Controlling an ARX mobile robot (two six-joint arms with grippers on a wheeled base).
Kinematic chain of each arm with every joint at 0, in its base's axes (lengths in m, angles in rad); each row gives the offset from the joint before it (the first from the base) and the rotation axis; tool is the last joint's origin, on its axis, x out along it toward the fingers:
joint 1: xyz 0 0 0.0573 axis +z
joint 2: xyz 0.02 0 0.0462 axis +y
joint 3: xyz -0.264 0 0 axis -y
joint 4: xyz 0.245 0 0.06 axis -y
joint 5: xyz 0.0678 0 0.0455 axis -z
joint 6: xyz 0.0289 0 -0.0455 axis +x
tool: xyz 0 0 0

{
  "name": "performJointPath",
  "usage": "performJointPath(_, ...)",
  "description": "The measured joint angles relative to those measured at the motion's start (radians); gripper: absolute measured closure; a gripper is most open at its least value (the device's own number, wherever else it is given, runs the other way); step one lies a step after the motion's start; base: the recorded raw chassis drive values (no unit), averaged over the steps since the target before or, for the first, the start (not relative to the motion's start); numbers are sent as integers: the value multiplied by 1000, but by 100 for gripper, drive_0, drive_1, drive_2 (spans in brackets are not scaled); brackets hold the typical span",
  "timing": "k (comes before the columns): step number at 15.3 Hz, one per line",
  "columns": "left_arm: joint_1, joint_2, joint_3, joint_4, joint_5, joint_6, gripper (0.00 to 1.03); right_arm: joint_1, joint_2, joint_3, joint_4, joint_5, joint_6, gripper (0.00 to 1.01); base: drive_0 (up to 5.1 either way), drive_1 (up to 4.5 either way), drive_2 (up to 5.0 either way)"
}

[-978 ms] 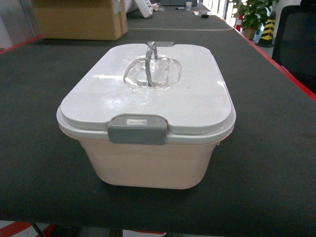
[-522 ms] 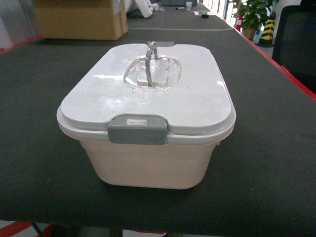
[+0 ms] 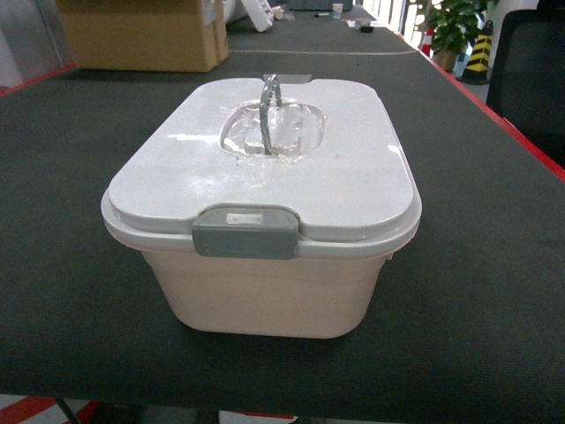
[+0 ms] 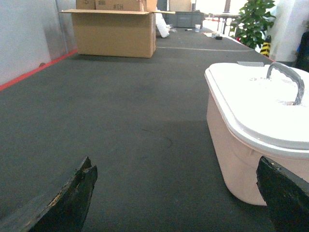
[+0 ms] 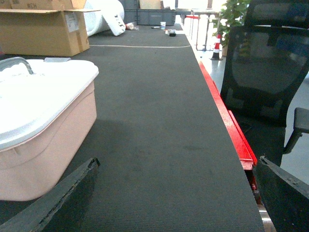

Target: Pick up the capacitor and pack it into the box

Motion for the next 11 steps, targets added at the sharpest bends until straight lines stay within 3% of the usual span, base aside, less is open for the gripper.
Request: performJointPath(11, 0, 0, 0, 0, 0, 0, 5, 0, 0, 0, 0, 0, 0, 3, 0, 0, 0)
